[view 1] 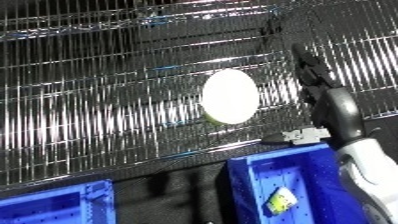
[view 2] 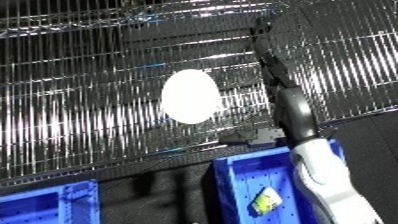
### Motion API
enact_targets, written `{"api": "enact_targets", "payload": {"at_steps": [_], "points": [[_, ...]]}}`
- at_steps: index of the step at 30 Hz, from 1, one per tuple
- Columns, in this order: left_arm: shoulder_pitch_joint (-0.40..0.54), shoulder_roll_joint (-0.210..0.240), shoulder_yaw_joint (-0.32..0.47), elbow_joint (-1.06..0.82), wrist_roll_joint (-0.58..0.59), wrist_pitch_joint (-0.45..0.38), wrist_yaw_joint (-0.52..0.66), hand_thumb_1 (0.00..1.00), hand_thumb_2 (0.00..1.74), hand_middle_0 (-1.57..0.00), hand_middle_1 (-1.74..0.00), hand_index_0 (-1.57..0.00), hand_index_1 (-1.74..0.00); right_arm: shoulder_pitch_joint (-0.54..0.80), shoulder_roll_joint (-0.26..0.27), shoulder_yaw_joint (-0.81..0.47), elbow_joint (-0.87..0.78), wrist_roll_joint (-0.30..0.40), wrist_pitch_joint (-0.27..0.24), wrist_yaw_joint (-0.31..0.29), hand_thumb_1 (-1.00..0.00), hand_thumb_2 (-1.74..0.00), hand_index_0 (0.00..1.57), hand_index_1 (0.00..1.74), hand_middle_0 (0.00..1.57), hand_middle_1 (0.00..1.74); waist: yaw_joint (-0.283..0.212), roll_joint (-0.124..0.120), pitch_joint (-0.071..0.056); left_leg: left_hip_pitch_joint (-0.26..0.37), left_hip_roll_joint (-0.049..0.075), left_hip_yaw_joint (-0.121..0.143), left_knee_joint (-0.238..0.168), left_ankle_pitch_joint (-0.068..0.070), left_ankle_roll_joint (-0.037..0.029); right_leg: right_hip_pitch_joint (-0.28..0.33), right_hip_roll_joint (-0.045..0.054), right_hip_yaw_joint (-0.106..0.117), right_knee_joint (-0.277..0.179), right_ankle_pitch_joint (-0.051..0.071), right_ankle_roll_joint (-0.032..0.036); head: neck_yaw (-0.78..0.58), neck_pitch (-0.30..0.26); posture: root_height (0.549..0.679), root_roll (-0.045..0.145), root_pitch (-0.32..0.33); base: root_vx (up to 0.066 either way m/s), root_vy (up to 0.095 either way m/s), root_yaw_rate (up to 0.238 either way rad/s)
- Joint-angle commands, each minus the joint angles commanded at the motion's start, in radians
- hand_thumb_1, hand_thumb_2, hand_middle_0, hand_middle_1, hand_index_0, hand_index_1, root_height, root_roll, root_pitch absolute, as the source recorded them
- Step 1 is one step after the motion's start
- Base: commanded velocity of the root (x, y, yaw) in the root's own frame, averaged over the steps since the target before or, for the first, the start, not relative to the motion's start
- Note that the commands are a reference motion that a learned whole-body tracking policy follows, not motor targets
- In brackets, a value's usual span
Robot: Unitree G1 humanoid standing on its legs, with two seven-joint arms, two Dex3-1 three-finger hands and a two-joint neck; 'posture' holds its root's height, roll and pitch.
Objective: Pick up the object and place it into the box
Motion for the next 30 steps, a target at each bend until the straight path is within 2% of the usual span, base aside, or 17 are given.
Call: {"api": "enact_targets", "payload": {"at_steps": [7,15,22,30], "points": [[0.01,-0.009,-0.014,-0.023,-0.006,0.003,0.005,0.0,0.0,0.0,0.0,0.0,0.0,-0.042,0.019,0.032,0.052,0.003,0.008,0.013,0.0,0.0,0.0,0.0,0.0,0.0,0.013,0.012,0.0,-0.02,-0.004,-0.003,0.004,0.002,0.0012,-0.022,-0.0021,-0.003,0.012,-0.004,-0.0064,0.024,0.016,0.638,0.065,0.153,0.011,0.011,0.021],[0.019,-0.016,-0.031,-0.045,-0.015,0.003,0.007,0.0,0.0,0.0,0.0,0.0,0.0,-0.09,0.046,0.059,0.078,0.006,0.008,0.032,0.0,0.0,0.0,0.0,0.0,0.0,0.028,0.024,0.0,-0.038,-0.009,-0.006,0.004,0.007,0.0015,-0.04,-0.0033,-0.006,0.02,-0.006,-0.0103,0.052,0.049,0.637,0.068,0.165,0.015,0.011,0.025],[0.03,-0.022,-0.046,-0.075,-0.018,0.004,0.009,0.0,0.0,0.0,0.0,0.0,0.0,-0.138,0.072,0.077,0.074,-0.005,0.006,0.042,-0.35,-0.61,0.55,0.61,0.55,0.61,0.042,0.036,0.0,-0.046,-0.012,-0.008,-0.006,0.016,0.0004,-0.05,-0.0075,-0.011,0.02,-0.004,-0.0102,0.074,0.074,0.637,0.07,0.174,0.007,0.013,0.027],[0.039,-0.029,-0.056,-0.093,-0.017,0.004,0.013,0.0,0.0,0.0,0.0,0.0,0.0,-0.17,0.098,0.09,0.062,-0.015,0.012,0.042,-0.75,-1.3,1.18,1.3,1.18,1.3,0.052,0.045,0.0,-0.052,-0.018,-0.01,-0.005,0.018,0.0021,-0.056,-0.0111,-0.013,0.024,-0.005,-0.0122,0.093,0.079,0.636,0.072,0.178,0.002,0.012,0.021]]}}
